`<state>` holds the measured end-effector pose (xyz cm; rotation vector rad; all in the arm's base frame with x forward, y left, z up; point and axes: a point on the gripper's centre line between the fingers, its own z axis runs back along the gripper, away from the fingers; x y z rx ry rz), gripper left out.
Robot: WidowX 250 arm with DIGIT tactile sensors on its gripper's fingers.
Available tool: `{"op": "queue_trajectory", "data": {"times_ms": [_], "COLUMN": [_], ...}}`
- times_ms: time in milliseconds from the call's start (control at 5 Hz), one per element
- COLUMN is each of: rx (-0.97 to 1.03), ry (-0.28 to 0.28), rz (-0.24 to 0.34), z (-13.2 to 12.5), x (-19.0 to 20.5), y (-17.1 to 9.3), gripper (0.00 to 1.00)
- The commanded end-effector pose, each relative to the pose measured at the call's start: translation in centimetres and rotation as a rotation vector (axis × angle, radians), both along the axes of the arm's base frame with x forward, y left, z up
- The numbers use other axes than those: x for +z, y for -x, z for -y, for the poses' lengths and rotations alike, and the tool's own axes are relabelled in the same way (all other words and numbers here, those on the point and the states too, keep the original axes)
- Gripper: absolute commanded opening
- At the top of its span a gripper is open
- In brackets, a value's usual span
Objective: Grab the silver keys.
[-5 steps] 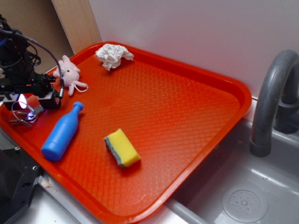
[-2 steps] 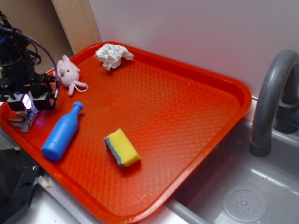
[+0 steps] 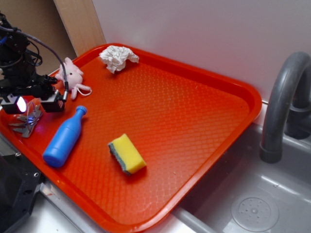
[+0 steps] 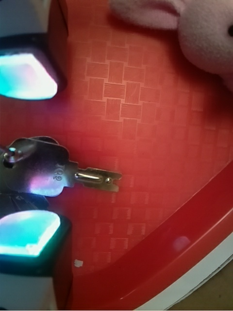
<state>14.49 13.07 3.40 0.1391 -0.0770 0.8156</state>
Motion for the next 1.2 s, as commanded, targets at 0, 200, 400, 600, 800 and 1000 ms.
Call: {"op": "queue_trajectory", "data": {"times_ms": [0,200,400,600,800,1000], "rx": [-0.052,-0.072,-0.082,-0.099,-0.094,-0.091], "ry": [-0.004,-0.003,-0.012,-0.015,-0.016,-0.01], "rz": [0.007,0.003,0.005,0.004,0.0,-0.001], "z": [1.6,2.4,2.7,3.3,3.3,3.2], "x": [-0.4,-0.2,0.0,0.0,-0.2,0.2], "y": [0.1,0.7,1.5,2.2,2.4,2.6], "gripper": [1.0,1.0,1.0,1.0,0.0,0.0]}}
